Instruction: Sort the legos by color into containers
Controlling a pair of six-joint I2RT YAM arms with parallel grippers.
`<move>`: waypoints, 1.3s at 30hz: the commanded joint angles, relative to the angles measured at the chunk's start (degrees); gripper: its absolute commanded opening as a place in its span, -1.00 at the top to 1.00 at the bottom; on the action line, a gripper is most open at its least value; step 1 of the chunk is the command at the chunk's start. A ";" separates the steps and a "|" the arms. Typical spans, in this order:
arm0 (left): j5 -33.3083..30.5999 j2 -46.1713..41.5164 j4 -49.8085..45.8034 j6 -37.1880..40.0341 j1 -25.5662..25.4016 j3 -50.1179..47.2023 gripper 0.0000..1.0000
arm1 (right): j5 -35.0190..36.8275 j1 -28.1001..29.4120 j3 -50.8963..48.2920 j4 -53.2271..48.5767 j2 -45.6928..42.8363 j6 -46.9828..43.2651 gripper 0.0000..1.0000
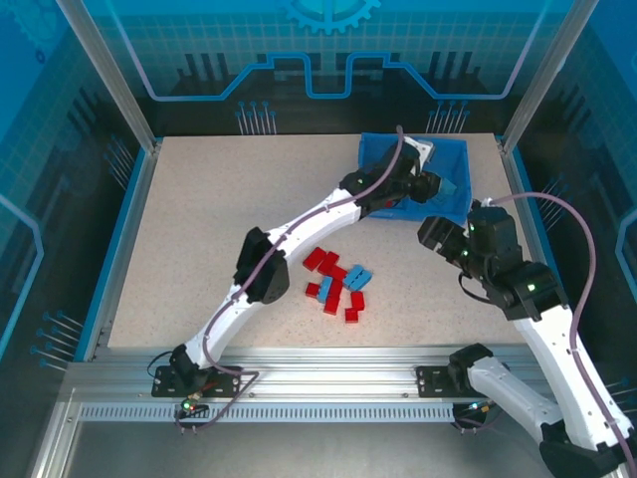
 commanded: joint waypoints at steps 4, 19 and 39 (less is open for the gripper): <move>-3.08 8.01 16.03 6.84 0.23 7.05 0.54 | 1.07 -1.06 -0.72 -4.83 -2.88 1.95 -0.70; -7.75 8.01 19.15 6.69 0.42 9.47 -0.12 | 1.51 -1.19 0.20 -7.14 -5.17 1.75 -0.69; -6.86 -74.89 16.43 21.42 3.74 -77.17 -0.15 | -14.65 6.80 4.29 2.27 22.93 -13.43 -0.68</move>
